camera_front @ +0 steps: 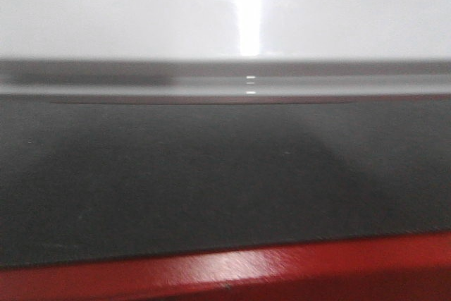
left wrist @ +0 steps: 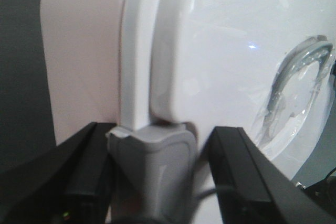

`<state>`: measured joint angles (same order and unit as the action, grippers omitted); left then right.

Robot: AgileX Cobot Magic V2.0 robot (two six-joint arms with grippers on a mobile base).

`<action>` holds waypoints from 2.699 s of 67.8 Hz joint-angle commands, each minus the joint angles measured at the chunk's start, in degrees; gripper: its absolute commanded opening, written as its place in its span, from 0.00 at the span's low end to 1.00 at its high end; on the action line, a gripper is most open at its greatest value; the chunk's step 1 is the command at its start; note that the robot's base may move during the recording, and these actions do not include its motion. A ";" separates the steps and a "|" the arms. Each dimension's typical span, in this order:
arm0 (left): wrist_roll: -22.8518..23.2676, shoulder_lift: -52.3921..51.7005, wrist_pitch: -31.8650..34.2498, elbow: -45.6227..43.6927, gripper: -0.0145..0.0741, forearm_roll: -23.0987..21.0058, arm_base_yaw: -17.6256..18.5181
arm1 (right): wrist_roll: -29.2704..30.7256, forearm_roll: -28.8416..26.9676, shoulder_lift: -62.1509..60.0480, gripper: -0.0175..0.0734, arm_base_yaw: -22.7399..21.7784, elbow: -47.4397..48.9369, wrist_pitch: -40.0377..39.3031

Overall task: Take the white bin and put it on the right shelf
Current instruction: 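Carry the white bin with both grippers while driving to the shelf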

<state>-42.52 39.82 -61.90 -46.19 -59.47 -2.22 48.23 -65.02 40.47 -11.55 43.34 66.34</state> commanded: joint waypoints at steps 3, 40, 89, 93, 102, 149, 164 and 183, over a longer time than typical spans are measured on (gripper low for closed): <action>-0.56 -0.30 -2.14 -2.06 0.43 -10.62 0.70 | 0.83 -11.57 -0.42 0.53 0.36 1.96 4.29; -0.56 -0.30 -2.47 -2.06 0.43 -10.62 0.70 | 0.83 -11.57 -0.42 0.53 0.36 1.96 4.29; -0.56 -0.30 -2.47 -2.06 0.43 -10.62 0.70 | 0.83 -11.57 -0.42 0.53 0.36 1.96 4.29; -0.56 -0.30 -2.47 -2.06 0.43 -10.62 0.70 | 0.83 -11.57 -0.42 0.53 0.36 1.96 4.29; -0.56 -0.30 -2.47 -2.06 0.43 -10.62 0.70 | 0.83 -11.57 -0.42 0.53 0.36 1.96 4.29; -0.56 -0.30 -2.47 -2.06 0.43 -10.62 0.70 | 0.83 -11.57 -0.42 0.53 0.36 1.96 4.29; -0.56 -0.30 -2.47 -2.06 0.43 -10.62 0.70 | 0.83 -11.57 -0.42 0.53 0.36 1.96 4.29; -0.56 -0.30 -2.47 -2.06 0.43 -10.62 0.70 | 0.83 -11.57 -0.42 0.53 0.36 1.96 4.29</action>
<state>-42.62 39.80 -61.79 -46.19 -59.59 -2.22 48.23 -65.24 40.47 -11.55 43.34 66.15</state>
